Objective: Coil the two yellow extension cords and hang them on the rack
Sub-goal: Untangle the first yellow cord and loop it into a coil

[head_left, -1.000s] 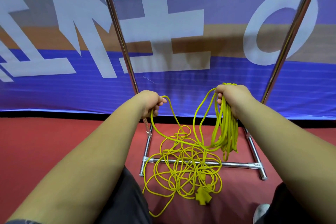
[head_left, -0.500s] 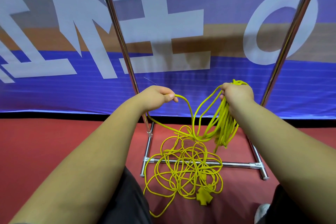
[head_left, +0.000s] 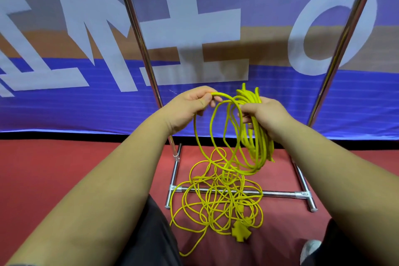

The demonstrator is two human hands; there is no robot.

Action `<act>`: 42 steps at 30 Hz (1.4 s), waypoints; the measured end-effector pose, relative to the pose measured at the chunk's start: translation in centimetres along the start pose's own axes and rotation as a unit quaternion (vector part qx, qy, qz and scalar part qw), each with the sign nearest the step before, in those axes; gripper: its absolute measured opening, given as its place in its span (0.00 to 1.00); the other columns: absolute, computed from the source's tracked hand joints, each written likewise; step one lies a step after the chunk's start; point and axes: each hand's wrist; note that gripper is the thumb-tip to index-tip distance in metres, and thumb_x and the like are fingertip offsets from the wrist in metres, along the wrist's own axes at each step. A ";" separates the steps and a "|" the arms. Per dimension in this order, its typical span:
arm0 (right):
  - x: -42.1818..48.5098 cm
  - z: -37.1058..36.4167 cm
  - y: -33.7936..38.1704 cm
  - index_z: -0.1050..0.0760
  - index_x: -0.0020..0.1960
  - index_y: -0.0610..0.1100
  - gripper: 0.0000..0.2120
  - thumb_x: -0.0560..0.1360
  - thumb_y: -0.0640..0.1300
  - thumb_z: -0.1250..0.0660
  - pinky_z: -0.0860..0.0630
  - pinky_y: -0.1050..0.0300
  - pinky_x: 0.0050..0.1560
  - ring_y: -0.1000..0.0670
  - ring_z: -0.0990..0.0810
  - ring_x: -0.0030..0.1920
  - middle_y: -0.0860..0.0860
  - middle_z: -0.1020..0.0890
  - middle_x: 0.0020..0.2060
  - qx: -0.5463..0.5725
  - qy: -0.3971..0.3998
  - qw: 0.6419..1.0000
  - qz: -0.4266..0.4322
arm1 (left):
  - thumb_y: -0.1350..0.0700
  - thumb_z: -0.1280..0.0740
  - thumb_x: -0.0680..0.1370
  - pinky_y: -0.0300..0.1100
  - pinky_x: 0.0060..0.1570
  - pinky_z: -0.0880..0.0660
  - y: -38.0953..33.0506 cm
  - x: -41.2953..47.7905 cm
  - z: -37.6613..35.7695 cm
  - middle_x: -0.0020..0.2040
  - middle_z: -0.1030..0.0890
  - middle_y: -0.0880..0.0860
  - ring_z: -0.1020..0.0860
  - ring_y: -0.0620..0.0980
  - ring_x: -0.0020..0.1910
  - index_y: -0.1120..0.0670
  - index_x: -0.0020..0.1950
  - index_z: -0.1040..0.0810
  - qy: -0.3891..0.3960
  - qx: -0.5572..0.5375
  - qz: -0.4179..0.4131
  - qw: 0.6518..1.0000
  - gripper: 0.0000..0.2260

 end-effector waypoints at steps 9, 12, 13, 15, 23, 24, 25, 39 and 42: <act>-2.0 -1.8 1.3 0.19 0.57 0.44 0.06 0.84 0.43 0.33 0.14 0.47 0.47 0.43 0.11 0.44 0.43 0.12 0.45 0.081 0.174 0.981 -0.032 | 0.53 0.45 0.88 0.41 0.39 0.36 1.4 1.5 0.2 0.42 0.24 0.45 0.35 0.44 0.36 0.49 0.56 0.20 -0.107 -0.161 0.050 0.980 0.13; -2.2 -2.1 1.6 0.19 0.53 0.45 0.07 0.85 0.45 0.34 0.16 0.51 0.39 0.47 0.15 0.38 0.46 0.15 0.40 0.080 0.172 0.981 -0.036 | 0.51 0.44 0.88 0.40 0.38 0.33 1.9 1.8 0.0 0.43 0.24 0.45 0.32 0.44 0.37 0.47 0.54 0.17 -0.144 -0.081 0.089 0.982 0.15; -2.1 -2.2 1.5 0.20 0.53 0.44 0.08 0.86 0.46 0.34 0.18 0.53 0.36 0.48 0.16 0.36 0.46 0.16 0.39 0.082 0.170 0.981 -0.039 | 0.50 0.43 0.87 0.40 0.38 0.32 2.1 1.8 -0.1 0.44 0.23 0.46 0.30 0.45 0.38 0.47 0.54 0.17 -0.161 -0.017 0.102 0.981 0.15; -2.1 -2.5 1.3 0.20 0.52 0.43 0.09 0.86 0.48 0.34 0.22 0.57 0.30 0.50 0.19 0.32 0.47 0.18 0.37 0.089 0.161 0.982 -0.047 | 0.49 0.41 0.86 0.41 0.39 0.28 2.5 1.8 -0.3 0.46 0.20 0.47 0.24 0.48 0.41 0.48 0.54 0.17 -0.179 0.128 0.124 0.968 0.13; -0.3 -2.2 0.0 0.21 0.44 0.43 0.16 0.82 0.54 0.29 0.26 0.57 0.29 0.52 0.25 0.27 0.50 0.22 0.31 0.095 0.053 0.993 -0.055 | 0.58 0.34 0.78 0.45 0.35 0.23 1.5 1.5 -2.6 0.43 0.16 0.60 0.20 0.55 0.35 0.62 0.50 0.24 -0.060 0.307 0.305 0.899 0.06; -0.1 -2.0 -0.1 0.21 0.45 0.43 0.16 0.82 0.55 0.28 0.26 0.57 0.30 0.51 0.24 0.27 0.50 0.21 0.32 0.103 0.038 0.992 -0.054 | 0.59 0.33 0.79 0.48 0.38 0.20 1.3 1.0 -3.1 0.43 0.15 0.62 0.19 0.56 0.34 0.63 0.48 0.23 -0.011 0.256 0.337 0.906 0.07; 0.1 -1.9 -0.1 0.21 0.45 0.43 0.15 0.81 0.55 0.28 0.26 0.56 0.31 0.51 0.24 0.28 0.49 0.21 0.32 0.116 0.024 0.992 -0.053 | 0.60 0.32 0.79 0.52 0.43 0.18 1.6 0.6 -3.5 0.44 0.15 0.61 0.17 0.58 0.37 0.64 0.48 0.22 0.045 0.211 0.351 0.911 0.06; 0.5 -0.4 1.7 0.20 0.40 0.44 0.22 0.79 0.62 0.27 0.22 0.58 0.31 0.52 0.21 0.28 0.50 0.20 0.30 0.230 -0.074 0.969 -0.042 | 0.56 0.27 0.80 0.41 0.44 0.22 4.1 1.8 -6.8 0.44 0.14 0.55 0.20 0.46 0.39 0.51 0.46 0.16 0.190 0.253 0.137 0.939 0.03; 0.6 0.1 1.4 0.19 0.44 0.46 0.19 0.75 0.61 0.23 0.20 0.55 0.37 0.51 0.17 0.34 0.51 0.18 0.34 0.228 -0.036 0.972 -0.033 | 0.56 0.28 0.80 0.47 0.44 0.18 3.4 1.8 -7.0 0.42 0.16 0.57 0.21 0.47 0.38 0.48 0.53 0.15 0.150 0.221 0.111 0.957 0.05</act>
Point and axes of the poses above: each hand's wrist, its own x-axis towards the middle knuckle, its own z-axis out of the back of the hand, y = z × x
